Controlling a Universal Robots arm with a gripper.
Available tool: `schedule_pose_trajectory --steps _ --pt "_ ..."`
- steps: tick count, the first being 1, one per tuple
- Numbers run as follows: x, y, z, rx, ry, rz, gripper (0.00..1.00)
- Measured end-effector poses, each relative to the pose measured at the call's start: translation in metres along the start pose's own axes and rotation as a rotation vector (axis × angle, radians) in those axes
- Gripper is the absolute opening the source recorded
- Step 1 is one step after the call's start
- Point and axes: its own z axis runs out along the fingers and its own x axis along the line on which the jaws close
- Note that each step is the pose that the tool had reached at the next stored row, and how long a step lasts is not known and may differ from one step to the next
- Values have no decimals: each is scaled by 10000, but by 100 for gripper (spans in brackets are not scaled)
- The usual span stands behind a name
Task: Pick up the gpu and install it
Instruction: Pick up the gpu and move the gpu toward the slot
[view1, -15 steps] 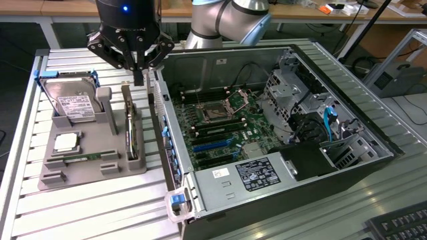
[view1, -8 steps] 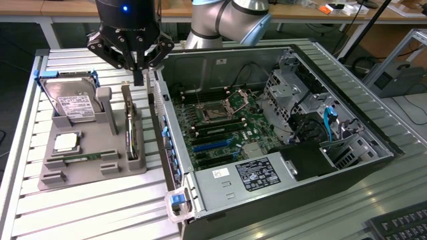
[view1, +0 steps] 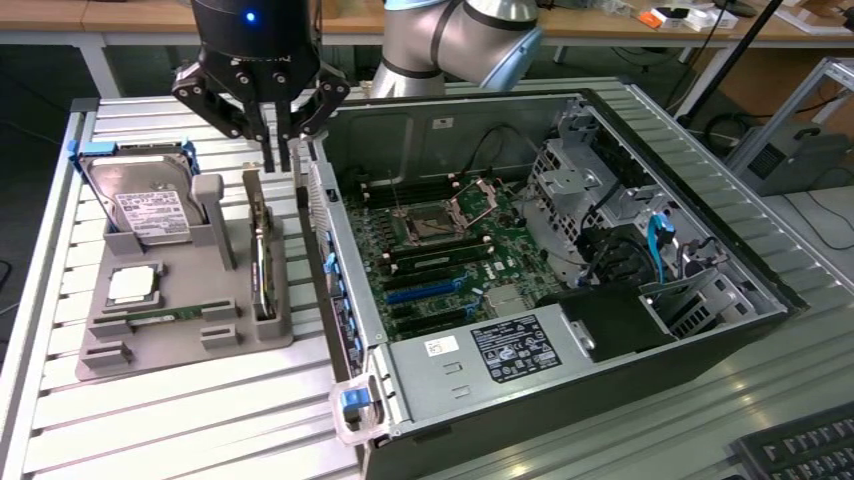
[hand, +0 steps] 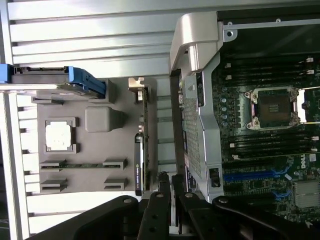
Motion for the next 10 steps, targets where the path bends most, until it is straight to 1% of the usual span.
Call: schedule_pose_trajectory --steps 2,3,4,10 --pt "0 0 0 0 0 0 30" --pt "0 0 0 0 0 0 30" --pt "0 0 0 0 0 0 36" --pt "0 0 2 1 1 0 36"
